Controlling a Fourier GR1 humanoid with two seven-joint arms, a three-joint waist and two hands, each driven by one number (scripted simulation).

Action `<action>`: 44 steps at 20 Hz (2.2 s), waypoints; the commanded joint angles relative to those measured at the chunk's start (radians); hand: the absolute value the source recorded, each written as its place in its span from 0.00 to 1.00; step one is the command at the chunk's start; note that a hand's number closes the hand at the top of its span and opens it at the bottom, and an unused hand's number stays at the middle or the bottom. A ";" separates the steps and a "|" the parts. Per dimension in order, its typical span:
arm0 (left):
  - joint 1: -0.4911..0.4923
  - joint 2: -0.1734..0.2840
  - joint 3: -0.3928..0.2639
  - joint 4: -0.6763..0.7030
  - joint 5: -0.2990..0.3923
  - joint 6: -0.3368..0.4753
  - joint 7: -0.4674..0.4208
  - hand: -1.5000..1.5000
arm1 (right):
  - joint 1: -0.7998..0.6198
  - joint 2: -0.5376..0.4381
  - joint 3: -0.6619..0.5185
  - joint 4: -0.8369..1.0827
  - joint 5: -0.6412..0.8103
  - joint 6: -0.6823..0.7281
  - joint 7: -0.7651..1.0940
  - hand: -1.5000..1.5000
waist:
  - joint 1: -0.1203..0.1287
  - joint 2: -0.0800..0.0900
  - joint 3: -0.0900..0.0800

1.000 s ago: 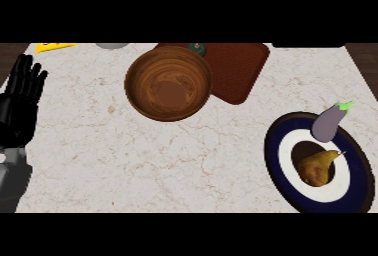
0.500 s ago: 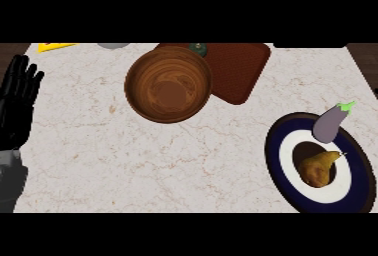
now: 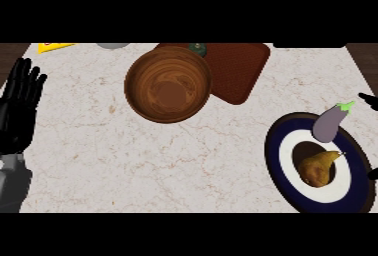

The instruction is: Pick the eggplant from the plate and place it in the bowl

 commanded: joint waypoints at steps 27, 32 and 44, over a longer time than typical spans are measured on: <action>-0.034 -0.052 0.072 0.020 -0.077 -0.072 0.027 0.50 | -0.194 0.162 0.011 0.399 0.308 -0.080 -0.167 0.00 | -0.001 0.000 0.000; -0.016 -0.036 0.121 0.026 -0.044 -0.113 0.006 0.50 | -0.215 0.207 0.039 0.473 0.381 -0.191 -0.229 0.00 | 0.002 0.001 0.000; -0.020 -0.040 0.130 0.005 -0.058 -0.117 0.030 0.50 | -0.299 0.184 -0.026 0.556 0.384 -0.297 -0.354 1.00 | 0.002 0.000 0.000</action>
